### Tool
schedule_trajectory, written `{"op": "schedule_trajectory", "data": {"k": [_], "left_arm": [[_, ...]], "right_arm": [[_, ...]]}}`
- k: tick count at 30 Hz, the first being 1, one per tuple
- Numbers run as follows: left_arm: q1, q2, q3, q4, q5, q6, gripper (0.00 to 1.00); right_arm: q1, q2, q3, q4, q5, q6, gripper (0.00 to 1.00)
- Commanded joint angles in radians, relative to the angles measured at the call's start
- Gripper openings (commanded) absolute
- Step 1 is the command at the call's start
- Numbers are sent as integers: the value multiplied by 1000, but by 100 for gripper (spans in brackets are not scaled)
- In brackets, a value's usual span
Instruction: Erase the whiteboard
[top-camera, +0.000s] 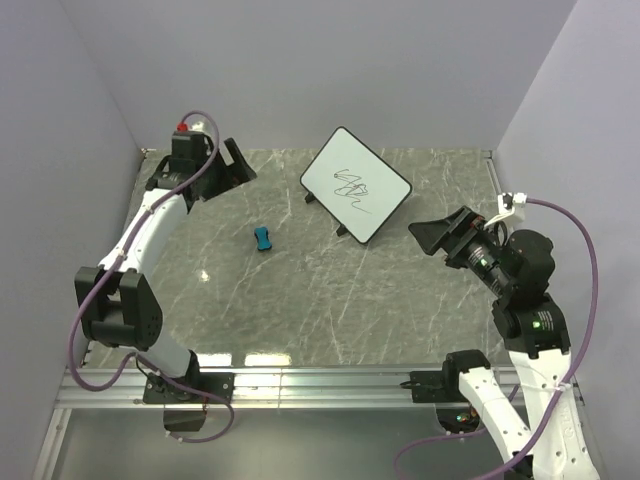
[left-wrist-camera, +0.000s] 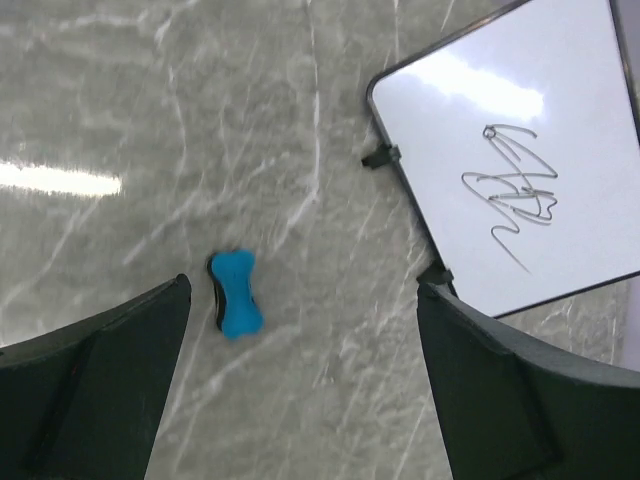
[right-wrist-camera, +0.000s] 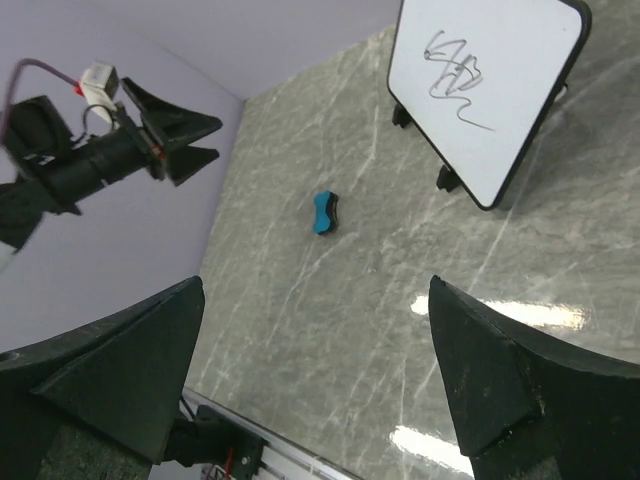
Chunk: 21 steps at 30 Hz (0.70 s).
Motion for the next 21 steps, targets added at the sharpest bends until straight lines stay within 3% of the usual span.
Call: {"op": "schedule_trajectory", "data": {"k": [1, 3, 7, 12, 15, 21], "left_arm": [[-36, -85, 106, -259, -165, -32, 99], [-33, -107, 44, -268, -159, -99, 99], [-33, -112, -113, -242, -85, -60, 99], [-120, -115, -229, -156, -165, -46, 99], [-141, -43, -223, -152, -166, -50, 89], [-181, 146, -108, -156, -269, -43, 85]], "right_arm": [[7, 50, 33, -16, 6, -28, 100], [4, 63, 36, 3, -7, -18, 99], [6, 118, 62, -9, -17, -33, 98], [13, 149, 87, -39, -20, -55, 96], [17, 153, 84, -55, -24, -58, 96], [35, 184, 93, -92, -17, -90, 95]]}}
